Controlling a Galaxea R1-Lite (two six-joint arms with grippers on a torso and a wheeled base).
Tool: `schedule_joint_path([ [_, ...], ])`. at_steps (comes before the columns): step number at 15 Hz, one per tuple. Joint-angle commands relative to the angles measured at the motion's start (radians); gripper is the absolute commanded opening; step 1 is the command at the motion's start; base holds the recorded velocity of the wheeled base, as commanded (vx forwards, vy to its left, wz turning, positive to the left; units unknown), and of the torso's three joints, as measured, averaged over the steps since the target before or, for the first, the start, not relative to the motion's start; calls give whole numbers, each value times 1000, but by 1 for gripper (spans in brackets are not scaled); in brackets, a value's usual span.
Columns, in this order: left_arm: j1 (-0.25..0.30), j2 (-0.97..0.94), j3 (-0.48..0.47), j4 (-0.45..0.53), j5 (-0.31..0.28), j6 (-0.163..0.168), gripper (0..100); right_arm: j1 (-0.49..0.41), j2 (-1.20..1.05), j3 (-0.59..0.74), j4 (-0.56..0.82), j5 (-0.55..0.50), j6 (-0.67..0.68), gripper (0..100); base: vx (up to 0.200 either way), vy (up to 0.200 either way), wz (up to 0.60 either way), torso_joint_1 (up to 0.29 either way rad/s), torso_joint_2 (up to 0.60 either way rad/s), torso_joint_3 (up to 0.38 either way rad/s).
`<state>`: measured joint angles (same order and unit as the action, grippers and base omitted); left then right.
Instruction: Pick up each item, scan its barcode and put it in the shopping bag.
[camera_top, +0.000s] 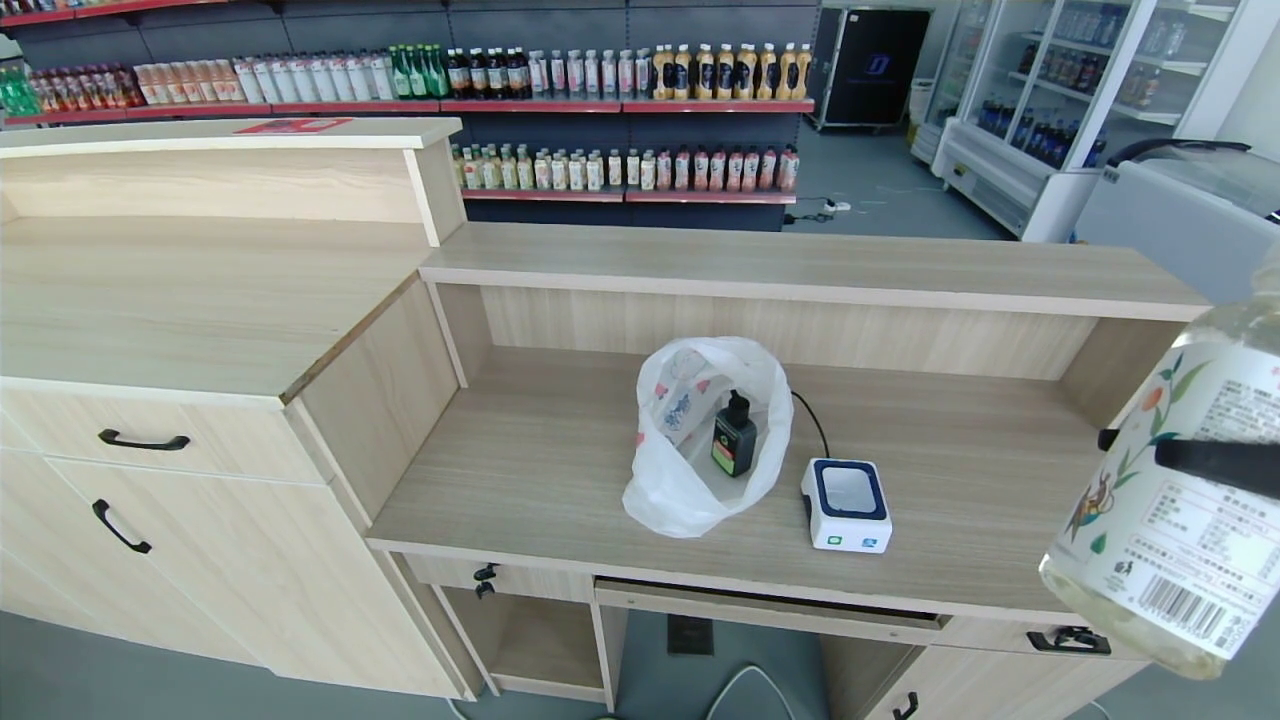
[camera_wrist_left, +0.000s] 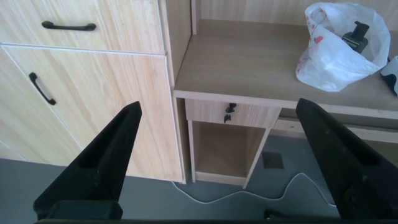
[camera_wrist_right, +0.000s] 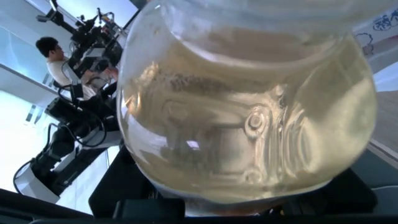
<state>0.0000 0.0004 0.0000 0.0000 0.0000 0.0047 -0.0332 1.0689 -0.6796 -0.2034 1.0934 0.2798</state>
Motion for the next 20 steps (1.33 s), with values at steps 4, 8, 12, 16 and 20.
schedule_joint_path([
  [4, 0, 0, 0, 0, 0, 0, 100, 3, 5, 0, -1, 0, -1, 0, 0, 0, 0, 0, 0, 0],
  [8, 0, 0, 0, 0, 0, 0, 100, 3, 13, 2, -2, -1, -1, 0, 0, 0, 0, 0, 0, 0],
  [12, 0, 0, 0, 0, 0, 0, 100, -5, 129, 2, -11, -191, -211, 0, 0, 0, 0, 0, 0, 0],
  [16, 0, 0, 0, 0, 0, 0, 100, -126, 324, 2, -122, -484, -568, 0, 0, 0, 0, 0, 0, 0],
  [20, 0, 0, 0, 0, 0, 0, 100, -248, 545, -3, -418, -601, -786, 0, 0, 0, 0, 0, 0, 0],
])
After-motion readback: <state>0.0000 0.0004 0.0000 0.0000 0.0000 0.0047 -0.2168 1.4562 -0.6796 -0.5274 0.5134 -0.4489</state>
